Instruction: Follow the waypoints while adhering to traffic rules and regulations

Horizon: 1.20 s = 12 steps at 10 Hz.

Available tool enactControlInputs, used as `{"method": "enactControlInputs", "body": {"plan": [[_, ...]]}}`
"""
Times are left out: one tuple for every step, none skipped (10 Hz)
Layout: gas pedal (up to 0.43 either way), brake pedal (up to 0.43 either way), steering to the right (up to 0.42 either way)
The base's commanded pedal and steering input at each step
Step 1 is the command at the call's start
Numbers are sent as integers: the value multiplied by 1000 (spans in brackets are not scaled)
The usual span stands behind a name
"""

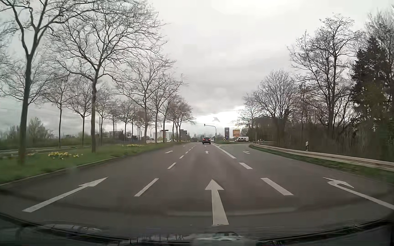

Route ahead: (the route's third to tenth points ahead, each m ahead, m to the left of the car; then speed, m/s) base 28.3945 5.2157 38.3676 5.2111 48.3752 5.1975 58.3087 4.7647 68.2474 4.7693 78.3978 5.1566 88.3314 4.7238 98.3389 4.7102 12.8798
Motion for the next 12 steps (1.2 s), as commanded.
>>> {"method": "enactControlInputs", "body": {"plan": [[130,0,3],[130,0,3],[130,0,2],[130,0,2],[130,0,2],[130,0,1],[130,0,1],[130,0,1],[130,0,1],[130,0,1],[130,0,1],[130,0,1]]}}
